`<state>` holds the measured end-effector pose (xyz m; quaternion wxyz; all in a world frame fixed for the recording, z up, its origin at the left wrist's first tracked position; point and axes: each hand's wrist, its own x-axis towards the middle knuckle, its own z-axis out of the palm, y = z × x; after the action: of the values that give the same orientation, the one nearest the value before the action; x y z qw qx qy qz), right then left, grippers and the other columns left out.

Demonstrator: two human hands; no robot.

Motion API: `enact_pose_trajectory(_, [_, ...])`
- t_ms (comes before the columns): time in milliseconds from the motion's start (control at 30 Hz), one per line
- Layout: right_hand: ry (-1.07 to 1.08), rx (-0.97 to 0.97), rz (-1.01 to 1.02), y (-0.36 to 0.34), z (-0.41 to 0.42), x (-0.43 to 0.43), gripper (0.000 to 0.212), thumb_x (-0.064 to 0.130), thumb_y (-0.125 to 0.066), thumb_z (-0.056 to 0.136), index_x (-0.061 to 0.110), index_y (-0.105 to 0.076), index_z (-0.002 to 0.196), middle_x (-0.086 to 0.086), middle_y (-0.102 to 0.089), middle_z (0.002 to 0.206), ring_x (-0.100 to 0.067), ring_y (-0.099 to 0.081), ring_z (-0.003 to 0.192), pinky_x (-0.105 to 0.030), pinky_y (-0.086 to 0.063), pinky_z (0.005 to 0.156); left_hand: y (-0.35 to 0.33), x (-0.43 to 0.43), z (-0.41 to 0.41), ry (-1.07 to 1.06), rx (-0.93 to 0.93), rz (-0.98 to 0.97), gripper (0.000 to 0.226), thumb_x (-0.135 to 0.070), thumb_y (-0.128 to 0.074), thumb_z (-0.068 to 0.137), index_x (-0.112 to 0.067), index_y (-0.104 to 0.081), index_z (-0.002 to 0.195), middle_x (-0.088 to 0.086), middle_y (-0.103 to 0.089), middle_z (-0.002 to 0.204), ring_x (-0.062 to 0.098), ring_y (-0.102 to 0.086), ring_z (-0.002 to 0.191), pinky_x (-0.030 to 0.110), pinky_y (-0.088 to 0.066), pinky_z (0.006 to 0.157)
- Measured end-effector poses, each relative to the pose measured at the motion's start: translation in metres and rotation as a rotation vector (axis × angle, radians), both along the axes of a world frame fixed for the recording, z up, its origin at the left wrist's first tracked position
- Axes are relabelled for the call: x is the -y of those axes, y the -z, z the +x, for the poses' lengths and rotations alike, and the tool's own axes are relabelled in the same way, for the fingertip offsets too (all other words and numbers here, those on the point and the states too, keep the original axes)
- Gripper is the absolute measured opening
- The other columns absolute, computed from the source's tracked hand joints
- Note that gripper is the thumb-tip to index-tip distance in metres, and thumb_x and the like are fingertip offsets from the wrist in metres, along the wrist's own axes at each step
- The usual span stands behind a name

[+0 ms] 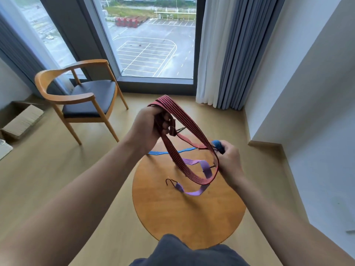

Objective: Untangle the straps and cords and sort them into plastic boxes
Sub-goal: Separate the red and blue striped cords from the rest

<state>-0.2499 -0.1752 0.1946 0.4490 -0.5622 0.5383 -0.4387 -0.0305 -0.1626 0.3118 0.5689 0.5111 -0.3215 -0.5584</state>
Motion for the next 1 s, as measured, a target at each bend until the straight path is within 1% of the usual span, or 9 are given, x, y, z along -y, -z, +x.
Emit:
enact_pose_trajectory(67, [0.044,-0.014,-0.071,-0.006,-0.006,0.002,0.012,0.023,-0.071,0.091,0.015,-0.070,0.082,-0.011,-0.067,0.071,-0.016,-0.055,0.066,-0.043,-0.050,0.065,0.008,0.004,0.005,-0.034,0.024,0.049,0.029,-0.012,-0.043,0.099,-0.013,-0.052,0.072,-0.001,-0.050,0.058,0.016,-0.041,0.050,0.028,-0.031,0.050])
enact_pose_trajectory(167, [0.095,-0.006,-0.150,-0.022,-0.010,0.003,0.013,0.019,-0.069,0.093,0.023,-0.068,0.081,0.005,-0.062,0.066,-0.010,-0.051,0.063,-0.038,-0.045,0.061,0.024,0.007,0.007,-0.043,0.071,0.134,0.025,-0.008,-0.043,0.100,-0.013,-0.055,0.079,0.001,-0.051,0.062,0.013,-0.042,0.048,0.025,-0.033,0.045])
enact_pose_trajectory(267, [0.059,0.018,-0.220,-0.041,-0.013,0.001,0.006,0.014,-0.068,0.094,0.014,-0.069,0.088,-0.004,-0.066,0.073,-0.023,-0.059,0.069,-0.039,-0.050,0.067,0.045,0.007,0.008,0.142,0.288,0.196,0.016,-0.005,-0.049,0.097,-0.008,-0.065,0.095,0.007,-0.053,0.063,0.013,-0.049,0.044,0.022,-0.037,0.042])
enact_pose_trajectory(367, [-0.012,0.014,-0.291,-0.055,-0.015,-0.003,0.004,0.005,-0.069,0.091,0.010,-0.069,0.091,-0.012,-0.066,0.076,-0.025,-0.060,0.069,-0.042,-0.051,0.067,0.064,0.005,-0.003,0.396,0.533,0.245,0.065,-0.007,-0.058,0.083,-0.046,-0.054,0.135,0.003,-0.061,0.057,0.015,-0.051,0.045,0.024,-0.042,0.039])
enact_pose_trajectory(467, [-0.065,-0.001,-0.352,-0.064,-0.013,-0.009,0.008,0.008,-0.072,0.090,0.015,-0.068,0.090,-0.008,-0.060,0.070,-0.014,-0.054,0.061,-0.040,-0.047,0.058,0.071,0.009,-0.023,0.570,0.692,0.215,0.076,-0.014,-0.050,0.070,-0.069,-0.052,0.123,0.001,-0.064,0.061,0.018,-0.054,0.050,0.028,-0.044,0.042])
enact_pose_trajectory(633, [-0.018,-0.009,-0.405,-0.073,-0.021,-0.005,0.007,0.024,-0.067,0.089,0.019,-0.066,0.092,-0.008,-0.061,0.072,-0.031,-0.055,0.065,-0.048,-0.049,0.060,0.048,0.016,-0.052,0.666,0.814,0.089,0.033,-0.016,-0.043,0.068,-0.027,-0.073,0.077,-0.006,-0.063,0.053,0.011,-0.053,0.046,0.026,-0.042,0.049])
enact_pose_trajectory(800, [0.082,-0.106,-0.332,-0.076,-0.034,0.013,0.024,0.029,-0.068,0.093,0.015,-0.062,0.112,-0.008,-0.068,0.073,-0.034,-0.063,0.068,-0.055,-0.052,0.068,0.005,0.032,-0.071,0.520,0.766,0.000,0.028,0.003,-0.044,0.087,-0.008,-0.066,0.074,-0.007,-0.052,0.045,0.007,-0.042,0.038,0.018,-0.032,0.040])
enact_pose_trajectory(900, [0.068,-0.132,-0.342,-0.079,-0.038,0.014,0.015,0.029,-0.065,0.095,0.017,-0.063,0.104,-0.002,-0.063,0.066,-0.030,-0.058,0.062,-0.054,-0.050,0.065,-0.024,0.041,-0.075,0.457,0.727,-0.050,0.034,0.004,-0.042,0.093,-0.008,-0.061,0.067,-0.003,-0.050,0.045,0.012,-0.040,0.039,0.024,-0.031,0.044])
enact_pose_trajectory(1000, [0.051,-0.127,-0.357,-0.087,-0.037,0.013,0.013,0.025,-0.064,0.095,0.012,-0.063,0.097,-0.015,-0.062,0.071,-0.039,-0.057,0.065,-0.056,-0.050,0.064,-0.050,0.044,-0.077,0.432,0.650,-0.096,0.029,0.003,-0.044,0.094,-0.001,-0.062,0.072,-0.001,-0.049,0.042,0.016,-0.039,0.037,0.024,-0.029,0.044])
